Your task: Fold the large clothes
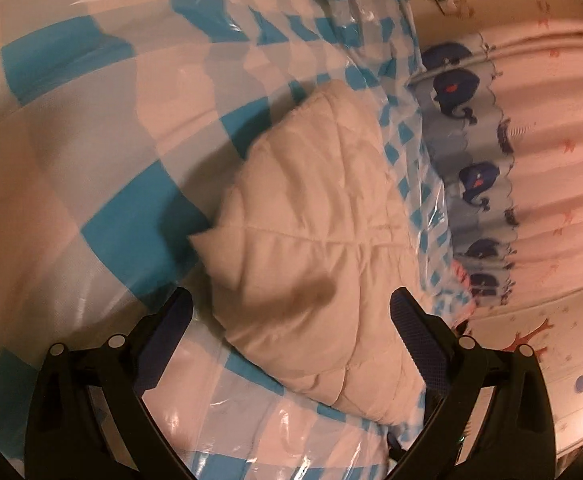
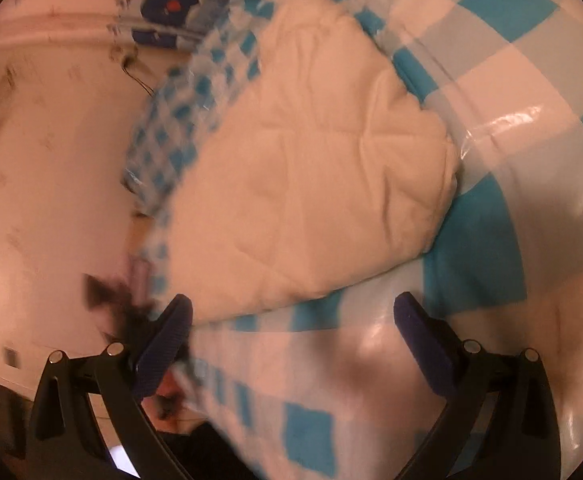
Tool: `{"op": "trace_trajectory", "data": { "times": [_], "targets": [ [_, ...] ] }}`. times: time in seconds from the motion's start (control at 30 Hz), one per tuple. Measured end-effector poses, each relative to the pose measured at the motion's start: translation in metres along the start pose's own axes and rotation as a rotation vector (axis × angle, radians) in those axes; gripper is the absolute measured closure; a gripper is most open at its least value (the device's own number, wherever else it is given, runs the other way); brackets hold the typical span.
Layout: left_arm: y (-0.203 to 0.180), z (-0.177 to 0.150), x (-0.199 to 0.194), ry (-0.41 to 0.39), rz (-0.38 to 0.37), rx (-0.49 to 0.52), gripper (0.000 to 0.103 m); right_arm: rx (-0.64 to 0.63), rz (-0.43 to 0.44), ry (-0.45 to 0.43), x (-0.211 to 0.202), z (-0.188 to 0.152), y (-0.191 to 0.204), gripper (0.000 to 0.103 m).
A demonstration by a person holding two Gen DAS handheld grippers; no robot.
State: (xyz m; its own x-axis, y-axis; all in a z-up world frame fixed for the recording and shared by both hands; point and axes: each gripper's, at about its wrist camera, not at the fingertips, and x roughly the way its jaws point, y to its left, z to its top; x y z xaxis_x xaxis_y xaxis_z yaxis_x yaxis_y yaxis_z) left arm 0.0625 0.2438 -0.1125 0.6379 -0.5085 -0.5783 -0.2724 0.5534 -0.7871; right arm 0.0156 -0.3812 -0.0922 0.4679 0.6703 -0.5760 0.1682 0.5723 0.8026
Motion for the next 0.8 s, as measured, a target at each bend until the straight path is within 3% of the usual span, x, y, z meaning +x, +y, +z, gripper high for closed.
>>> {"op": "trace_trajectory", "data": {
  "times": [0.13,0.33,0.43,0.5,0.7,0.8],
  "targets": [
    [-0.011,-0.006,0.002,0.012,0.017,0.056,0.008,0.02,0.037,-0.048,0.012,0.019,0.004,0.006],
    [-0.009,-0.011,0.014,0.099,0.003,0.04,0.008,-0.009,0.185,-0.107,-0.002,0.03,0.037,0.006],
    [-0.014,-0.016,0.022,0.157,-0.047,0.046,0.008,-0.024,0.189,-0.1,-0.002,0.039,0.047,0.006],
    [-0.015,-0.019,0.028,0.181,-0.038,0.052,0.008,-0.019,0.191,-0.09,0.001,0.046,0.051,0.006],
    [-0.009,0.001,0.028,0.065,-0.054,-0.04,0.008,-0.036,0.193,-0.082,0.002,0.044,0.054,0.006],
    [-0.016,0.005,0.023,-0.007,-0.087,-0.026,0.008,-0.036,0.178,-0.064,-0.002,0.034,0.045,0.006]
  ]
}}
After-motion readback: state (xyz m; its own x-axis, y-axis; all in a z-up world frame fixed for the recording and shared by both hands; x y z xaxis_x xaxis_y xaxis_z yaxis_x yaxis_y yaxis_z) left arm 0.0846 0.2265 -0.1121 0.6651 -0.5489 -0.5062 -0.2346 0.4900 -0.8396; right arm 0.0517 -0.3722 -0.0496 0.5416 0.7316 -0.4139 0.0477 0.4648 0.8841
